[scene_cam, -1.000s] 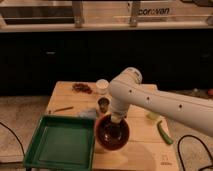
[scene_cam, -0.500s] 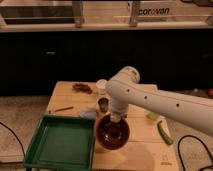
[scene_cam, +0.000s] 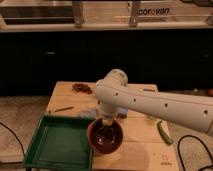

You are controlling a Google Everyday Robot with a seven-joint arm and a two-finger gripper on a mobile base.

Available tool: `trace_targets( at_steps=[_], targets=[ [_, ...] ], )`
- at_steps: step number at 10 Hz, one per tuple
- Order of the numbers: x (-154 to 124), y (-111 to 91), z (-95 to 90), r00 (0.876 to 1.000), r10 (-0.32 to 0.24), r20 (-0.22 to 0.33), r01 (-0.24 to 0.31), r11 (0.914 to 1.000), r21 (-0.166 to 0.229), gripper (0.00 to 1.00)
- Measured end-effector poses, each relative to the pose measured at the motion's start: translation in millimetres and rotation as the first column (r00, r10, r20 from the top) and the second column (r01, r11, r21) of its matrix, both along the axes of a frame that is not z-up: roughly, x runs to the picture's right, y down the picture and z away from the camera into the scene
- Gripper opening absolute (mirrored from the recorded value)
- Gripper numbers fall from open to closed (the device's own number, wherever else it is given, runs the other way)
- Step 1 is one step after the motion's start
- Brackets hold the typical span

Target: Stack bowls into tray

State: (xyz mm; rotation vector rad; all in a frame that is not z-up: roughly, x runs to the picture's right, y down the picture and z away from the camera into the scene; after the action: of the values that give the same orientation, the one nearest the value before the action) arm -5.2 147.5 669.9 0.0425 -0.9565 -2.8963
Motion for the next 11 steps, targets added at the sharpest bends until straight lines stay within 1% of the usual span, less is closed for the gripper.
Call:
trace_targets(
  at_steps=[4,7,8,11],
  targets=[
    [-70,16,-19.0,0.997,-0.038,0.061,0.037,0.9992,0.014,0.0],
    [-109,15,-22.0,0.993,-0.057,0.102,0.054,0.9982,0.023,0.0],
    [-122,13,-21.7,0.991,-0.072,0.116,0.069,0.9972,0.029,0.0],
    [-153,18,-15.8,0.981,-0.129,0.143,0.129,0.9916,0.011,0.0]
  ],
)
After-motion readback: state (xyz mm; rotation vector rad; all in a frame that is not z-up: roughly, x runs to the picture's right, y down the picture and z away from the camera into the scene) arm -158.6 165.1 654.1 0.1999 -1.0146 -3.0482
